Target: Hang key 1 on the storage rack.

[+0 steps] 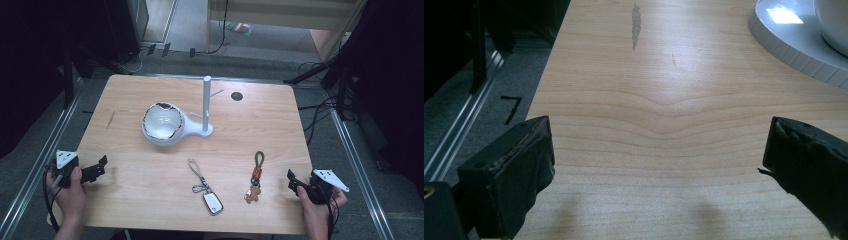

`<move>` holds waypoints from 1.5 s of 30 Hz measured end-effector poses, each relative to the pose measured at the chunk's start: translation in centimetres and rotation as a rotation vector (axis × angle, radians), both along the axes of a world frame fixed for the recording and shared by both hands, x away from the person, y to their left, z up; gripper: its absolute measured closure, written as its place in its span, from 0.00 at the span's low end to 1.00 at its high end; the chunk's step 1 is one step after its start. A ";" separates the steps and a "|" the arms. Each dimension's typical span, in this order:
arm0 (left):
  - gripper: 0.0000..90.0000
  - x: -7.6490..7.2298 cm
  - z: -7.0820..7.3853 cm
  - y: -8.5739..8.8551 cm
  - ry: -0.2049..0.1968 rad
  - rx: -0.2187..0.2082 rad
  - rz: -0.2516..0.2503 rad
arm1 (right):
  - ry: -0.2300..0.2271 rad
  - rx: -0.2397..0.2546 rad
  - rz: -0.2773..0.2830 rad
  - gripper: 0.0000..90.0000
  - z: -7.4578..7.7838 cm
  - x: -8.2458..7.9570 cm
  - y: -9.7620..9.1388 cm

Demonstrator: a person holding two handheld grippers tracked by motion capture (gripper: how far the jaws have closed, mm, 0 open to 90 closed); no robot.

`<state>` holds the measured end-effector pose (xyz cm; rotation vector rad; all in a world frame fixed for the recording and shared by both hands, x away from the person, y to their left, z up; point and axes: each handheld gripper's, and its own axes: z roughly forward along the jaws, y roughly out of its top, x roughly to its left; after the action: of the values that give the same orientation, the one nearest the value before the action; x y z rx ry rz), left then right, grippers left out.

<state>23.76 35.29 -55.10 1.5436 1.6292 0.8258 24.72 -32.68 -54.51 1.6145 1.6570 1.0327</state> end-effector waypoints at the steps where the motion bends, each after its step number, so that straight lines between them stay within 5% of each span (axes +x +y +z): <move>1: 0.00 0.0 0.0 0.0 0.000 0.002 0.000 | 0.002 0.000 -0.001 0.15 0.0 0.0 0.0; 11: 0.00 -0.1 0.0 0.1 -0.004 -0.005 -0.003 | 0.050 -0.080 -0.053 0.19 0.8 0.3 0.8; 18: 0.00 0.0 0.0 0.0 0.005 0.000 -0.001 | 0.138 -0.122 -0.024 0.22 2.2 0.4 2.0; 28: 0.00 0.0 0.0 0.0 -0.003 -0.001 -0.001 | 0.196 -0.208 -0.011 0.26 3.7 0.9 3.9; 45: 0.00 -0.1 0.0 0.0 -0.006 -0.011 0.000 | 0.359 -0.249 0.044 0.29 4.5 1.7 4.4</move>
<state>23.63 35.29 -55.10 1.5323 1.6266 0.8186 26.38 -28.24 -50.04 1.6683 1.9729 0.5469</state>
